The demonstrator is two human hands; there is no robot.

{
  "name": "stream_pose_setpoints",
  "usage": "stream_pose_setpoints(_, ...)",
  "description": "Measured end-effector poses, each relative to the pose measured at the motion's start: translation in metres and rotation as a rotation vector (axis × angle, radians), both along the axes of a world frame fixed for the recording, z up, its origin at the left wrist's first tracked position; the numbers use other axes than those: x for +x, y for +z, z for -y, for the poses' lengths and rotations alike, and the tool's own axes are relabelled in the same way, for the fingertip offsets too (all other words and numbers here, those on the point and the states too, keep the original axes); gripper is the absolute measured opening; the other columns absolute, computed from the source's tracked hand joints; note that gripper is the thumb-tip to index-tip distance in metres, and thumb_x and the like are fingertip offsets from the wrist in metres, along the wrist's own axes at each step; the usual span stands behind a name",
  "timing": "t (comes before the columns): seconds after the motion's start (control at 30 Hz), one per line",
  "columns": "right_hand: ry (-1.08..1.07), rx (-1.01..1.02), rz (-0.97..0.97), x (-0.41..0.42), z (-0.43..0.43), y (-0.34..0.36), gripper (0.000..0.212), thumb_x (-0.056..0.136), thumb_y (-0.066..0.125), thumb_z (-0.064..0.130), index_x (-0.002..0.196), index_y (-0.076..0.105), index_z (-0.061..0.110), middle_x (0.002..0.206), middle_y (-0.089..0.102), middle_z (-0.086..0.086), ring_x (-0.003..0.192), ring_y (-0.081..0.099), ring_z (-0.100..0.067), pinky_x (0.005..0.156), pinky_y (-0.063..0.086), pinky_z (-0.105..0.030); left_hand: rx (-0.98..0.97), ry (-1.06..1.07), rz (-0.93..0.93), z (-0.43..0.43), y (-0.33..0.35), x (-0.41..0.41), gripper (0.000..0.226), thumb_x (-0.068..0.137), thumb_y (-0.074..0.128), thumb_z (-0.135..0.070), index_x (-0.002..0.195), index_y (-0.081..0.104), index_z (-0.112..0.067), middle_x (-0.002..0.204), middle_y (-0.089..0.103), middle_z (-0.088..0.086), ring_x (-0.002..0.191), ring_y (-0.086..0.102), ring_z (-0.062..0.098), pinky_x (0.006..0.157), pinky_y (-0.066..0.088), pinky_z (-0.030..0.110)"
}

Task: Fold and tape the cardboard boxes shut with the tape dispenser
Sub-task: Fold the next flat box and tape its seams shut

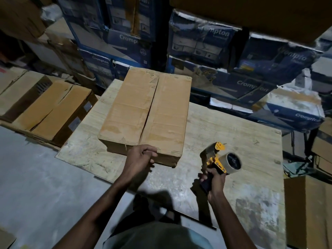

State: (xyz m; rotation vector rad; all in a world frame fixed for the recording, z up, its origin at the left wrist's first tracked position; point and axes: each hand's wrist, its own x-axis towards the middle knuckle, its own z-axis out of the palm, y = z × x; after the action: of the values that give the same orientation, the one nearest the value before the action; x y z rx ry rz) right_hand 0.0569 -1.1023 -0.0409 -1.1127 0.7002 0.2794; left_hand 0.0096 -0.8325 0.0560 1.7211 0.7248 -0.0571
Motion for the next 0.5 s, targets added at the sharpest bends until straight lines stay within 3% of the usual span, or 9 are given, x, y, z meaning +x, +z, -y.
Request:
stream_pose_setpoints(0.1,0.204,-0.134,0.133,-0.01,0.016,0.025,0.041,0.095,0.049,-0.014,0.118,0.043,0.018,0.062,0.045,-0.013,0.04,0.041,-0.021,0.041,0.037,-0.029,-0.192,-0.006,-0.166,0.018,0.002,0.012,0.019,0.102,0.06,-0.016,0.103,0.077,-0.007,0.091,0.079,0.015,0.072,0.073,0.02,0.062,0.058,0.026)
stream_pose_setpoints(0.23,0.557,-0.468,0.449,-0.019,0.029,0.057,0.05,0.093,0.06,-0.011,0.125,0.05,0.026,0.07,0.06,-0.015,0.048,0.052,-0.033,0.052,0.043,-0.038,-0.371,0.007,-0.229,0.036,0.0,0.03,0.04,0.109,0.051,-0.035,0.114,0.073,-0.002,0.098,0.079,0.015,0.09,0.078,0.025,0.084,0.063,0.035)
stream_pose_setpoints(0.33,0.745,-0.687,0.657,-0.021,0.029,0.072,0.05,0.092,0.067,-0.001,0.127,0.051,0.031,0.076,0.069,0.005,0.056,0.059,-0.01,0.055,0.042,-0.025,-0.397,0.067,-0.219,0.046,-0.003,0.038,0.055,0.107,0.048,-0.05,0.118,0.07,-0.001,0.104,0.078,0.016,0.091,0.078,0.025,0.081,0.063,0.035)
stream_pose_setpoints(0.43,0.9,-0.861,0.812,-0.015,0.022,0.075,0.046,0.093,0.062,0.022,0.134,0.046,0.036,0.071,0.06,0.009,0.056,0.05,-0.011,0.054,0.037,-0.03,-0.556,0.112,-0.189,0.043,0.002,0.038,0.059,0.107,0.043,-0.056,0.12,0.069,-0.005,0.104,0.078,0.018,0.092,0.078,0.025,0.077,0.061,0.033)
stream_pose_setpoints(0.5,0.939,-0.96,0.883,-0.012,0.014,0.077,0.048,0.091,0.055,0.034,0.137,0.046,0.037,0.071,0.055,0.021,0.06,0.05,-0.003,0.056,0.037,-0.018,-0.611,0.117,-0.179,0.034,0.006,0.033,0.053,0.106,0.046,-0.054,0.12,0.069,-0.008,0.098,0.079,0.015,0.089,0.078,0.023,0.076,0.061,0.032)
